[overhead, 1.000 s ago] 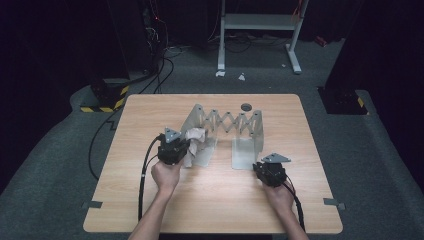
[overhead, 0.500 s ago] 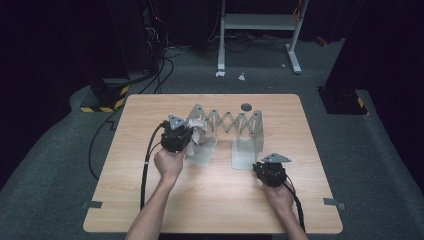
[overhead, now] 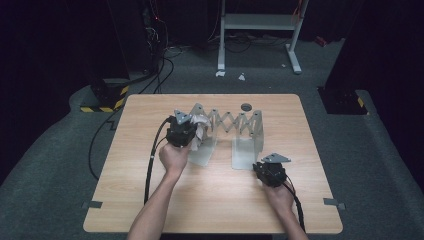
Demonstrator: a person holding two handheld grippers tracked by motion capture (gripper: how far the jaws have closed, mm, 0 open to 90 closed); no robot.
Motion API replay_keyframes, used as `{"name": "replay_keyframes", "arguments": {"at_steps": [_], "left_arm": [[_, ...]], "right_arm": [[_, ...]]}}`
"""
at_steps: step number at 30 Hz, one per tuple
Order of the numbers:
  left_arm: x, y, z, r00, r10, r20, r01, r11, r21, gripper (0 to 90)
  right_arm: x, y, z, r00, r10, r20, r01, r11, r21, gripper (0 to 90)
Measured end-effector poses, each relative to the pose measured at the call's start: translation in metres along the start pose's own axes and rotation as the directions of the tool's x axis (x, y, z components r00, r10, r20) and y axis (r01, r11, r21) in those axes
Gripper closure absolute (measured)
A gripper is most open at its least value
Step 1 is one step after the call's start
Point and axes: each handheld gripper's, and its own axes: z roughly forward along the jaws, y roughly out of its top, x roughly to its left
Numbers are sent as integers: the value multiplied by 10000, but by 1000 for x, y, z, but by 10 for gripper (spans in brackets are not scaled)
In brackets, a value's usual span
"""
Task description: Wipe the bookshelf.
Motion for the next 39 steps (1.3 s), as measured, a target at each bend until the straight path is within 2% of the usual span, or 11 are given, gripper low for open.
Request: {"name": "replay_keyframes", "arguments": {"at_steps": [4,6,8,15,20,24,30,34,39], "left_arm": [[-2,4,3,9991,377,-196,-375,9993,58,864],[-4,5,5,9971,634,-425,-631,9980,84,865],[-4,5,7,9964,679,-500,-674,9977,107,864],[-12,3,11,9881,1376,-692,-1359,9903,292,864],[-17,4,15,9906,1310,-396,-1301,9912,249,864],[-17,-2,26,9892,1435,-301,-1418,9885,525,864],[-16,-10,40,9911,1330,5,-1326,9880,795,863],[-14,-18,51,9914,1297,153,-1306,9848,1145,863],[-12,-34,65,9912,1309,185,-1321,9767,1692,864]], "right_arm": [[0,0,0,10000,-43,22,43,10000,-1,776],[0,0,0,10000,-34,19,34,10000,1,776],[0,0,0,10000,-40,21,40,10000,3,776],[1,0,0,10000,-76,45,76,10000,-2,776],[0,0,0,10000,-42,22,42,10000,0,776],[0,0,0,10000,-44,22,44,10000,0,776],[0,0,0,10000,-46,26,46,10000,0,776],[0,0,0,10000,-34,16,34,10000,-1,776],[0,0,0,10000,-17,13,17,10000,1,776]]}}
